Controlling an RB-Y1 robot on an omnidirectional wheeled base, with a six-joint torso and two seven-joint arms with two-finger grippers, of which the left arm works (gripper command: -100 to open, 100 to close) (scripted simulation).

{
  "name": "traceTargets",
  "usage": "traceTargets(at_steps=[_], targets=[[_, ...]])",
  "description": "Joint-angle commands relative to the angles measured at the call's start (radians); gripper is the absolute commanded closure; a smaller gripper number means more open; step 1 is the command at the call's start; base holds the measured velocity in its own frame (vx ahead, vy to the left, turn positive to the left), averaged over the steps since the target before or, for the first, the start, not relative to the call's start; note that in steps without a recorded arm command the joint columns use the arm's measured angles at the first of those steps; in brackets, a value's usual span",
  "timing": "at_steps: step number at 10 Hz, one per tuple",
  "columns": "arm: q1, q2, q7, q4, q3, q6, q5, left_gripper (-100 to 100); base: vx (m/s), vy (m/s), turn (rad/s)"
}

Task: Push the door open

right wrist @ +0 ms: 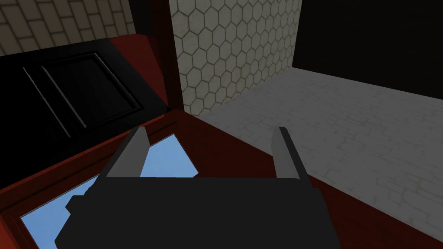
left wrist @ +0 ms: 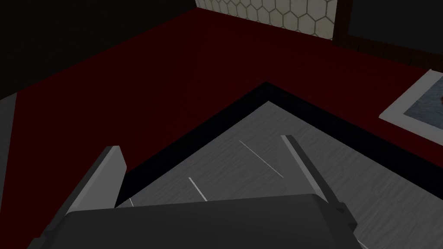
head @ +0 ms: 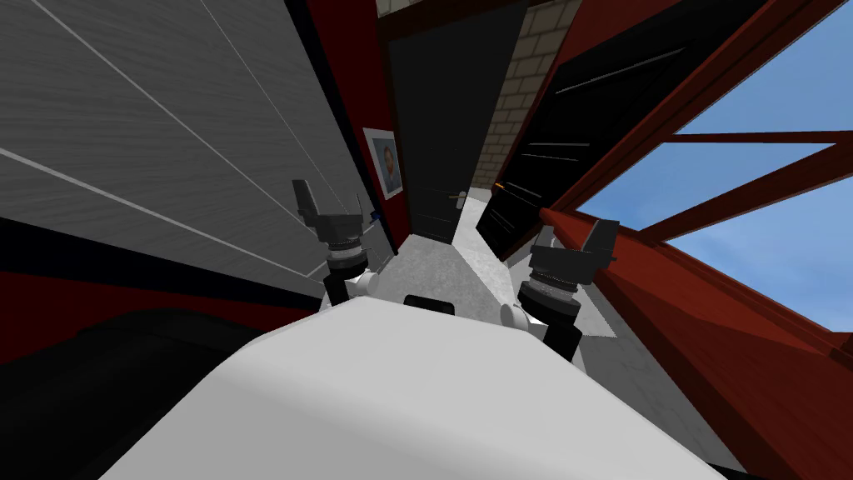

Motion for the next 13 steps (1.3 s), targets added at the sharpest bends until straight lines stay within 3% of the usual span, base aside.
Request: traceTargets(at_steps=[1,13], targets=[[-0.016,0.008,0.001,0.030,-0.001,0.002,0.002,-100,-0.006,-0.067,-0.042],[-0.156,0.054,0.006,0.289,-0.011,0.023,0.015,-100,0.095,-0.026,0.000]])
